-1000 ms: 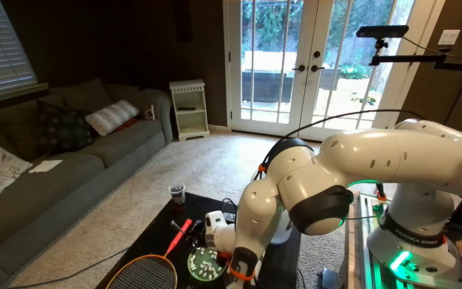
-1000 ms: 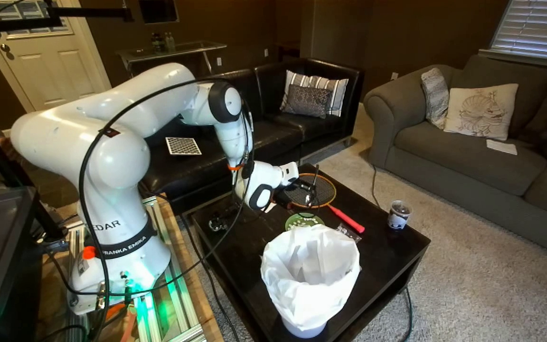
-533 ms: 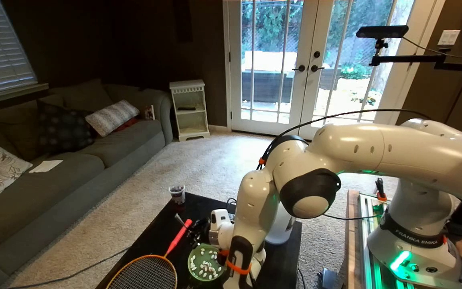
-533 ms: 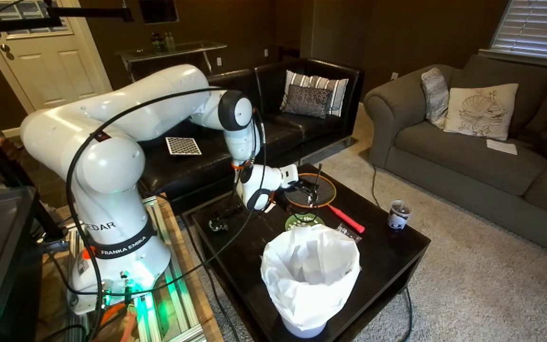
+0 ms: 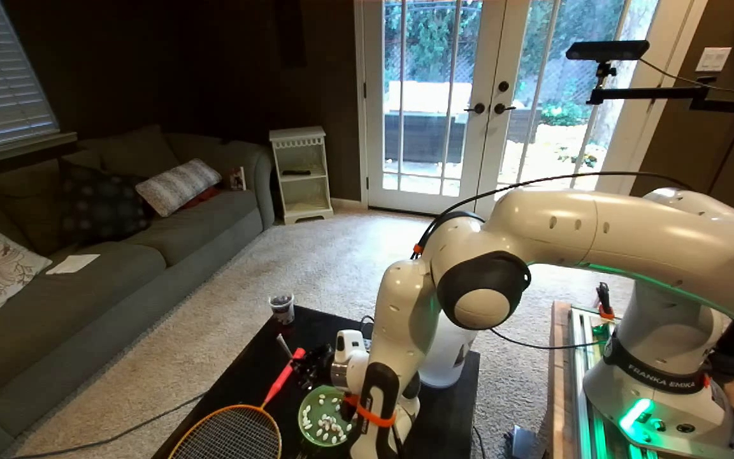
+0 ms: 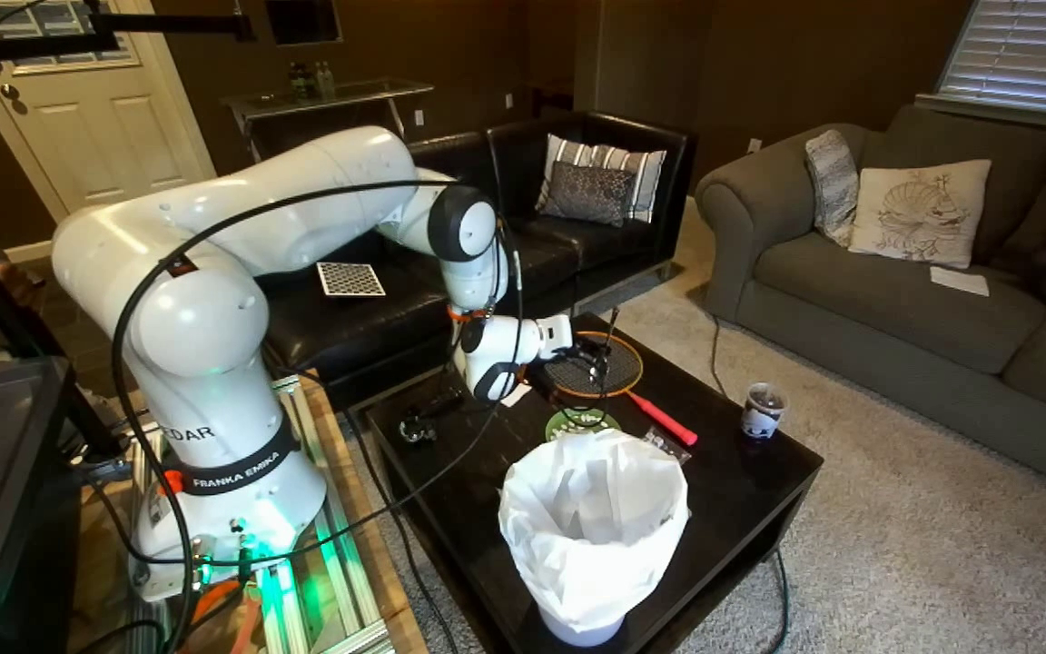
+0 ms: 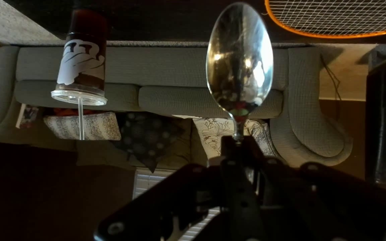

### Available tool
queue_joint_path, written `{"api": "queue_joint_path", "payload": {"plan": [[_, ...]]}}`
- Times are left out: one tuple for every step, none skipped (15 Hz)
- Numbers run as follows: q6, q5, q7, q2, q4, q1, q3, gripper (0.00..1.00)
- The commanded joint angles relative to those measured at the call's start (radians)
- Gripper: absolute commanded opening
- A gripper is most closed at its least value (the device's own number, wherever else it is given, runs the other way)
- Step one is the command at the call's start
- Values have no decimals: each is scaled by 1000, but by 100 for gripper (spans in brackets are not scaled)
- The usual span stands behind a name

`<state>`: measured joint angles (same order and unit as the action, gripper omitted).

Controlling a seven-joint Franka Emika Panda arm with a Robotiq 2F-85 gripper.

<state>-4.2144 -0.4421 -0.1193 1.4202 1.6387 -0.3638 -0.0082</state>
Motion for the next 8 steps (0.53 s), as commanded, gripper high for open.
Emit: {"api": "queue_joint_path", "payload": {"plan": [[-35, 61, 75, 4, -12, 4, -12, 2], [-35, 72, 95, 5, -15, -1, -22, 2], [-35, 84, 110, 6, -16, -3, -29, 2], [-35, 95, 126, 8, -20, -4, -35, 2], [-35, 104, 138, 9, -20, -3, -39, 2], [-35, 111, 148, 8, -19, -3, -43, 2], [-35, 114, 142, 2, -4, 5, -33, 2], [-23, 130, 77, -10, 2, 46, 23, 2]]}}
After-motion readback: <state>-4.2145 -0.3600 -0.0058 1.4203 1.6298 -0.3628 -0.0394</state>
